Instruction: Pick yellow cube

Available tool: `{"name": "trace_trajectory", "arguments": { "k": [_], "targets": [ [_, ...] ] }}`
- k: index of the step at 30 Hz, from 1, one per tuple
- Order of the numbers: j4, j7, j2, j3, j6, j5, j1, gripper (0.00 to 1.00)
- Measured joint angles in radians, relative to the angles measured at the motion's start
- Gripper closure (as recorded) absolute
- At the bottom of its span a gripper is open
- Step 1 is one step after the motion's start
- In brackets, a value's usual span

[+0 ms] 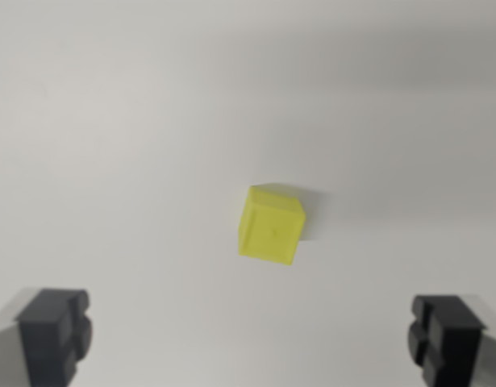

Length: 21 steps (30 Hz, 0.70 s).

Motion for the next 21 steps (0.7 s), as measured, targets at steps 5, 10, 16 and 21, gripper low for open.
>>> {"name": "trace_trajectory", "arguments": {
  "k": [5,10,16,21],
  "targets": [
    [-0.002,0.001,-0.001,0.0,0.001,0.0,0.0,0.0],
    [-0.029,0.009,-0.006,0.0,0.024,0.0,-0.002,0.0],
    [-0.072,0.02,-0.008,0.0,0.066,0.002,-0.006,0.0],
    [-0.106,0.028,-0.007,0.0,0.101,0.003,-0.008,0.0]
  ]
}}
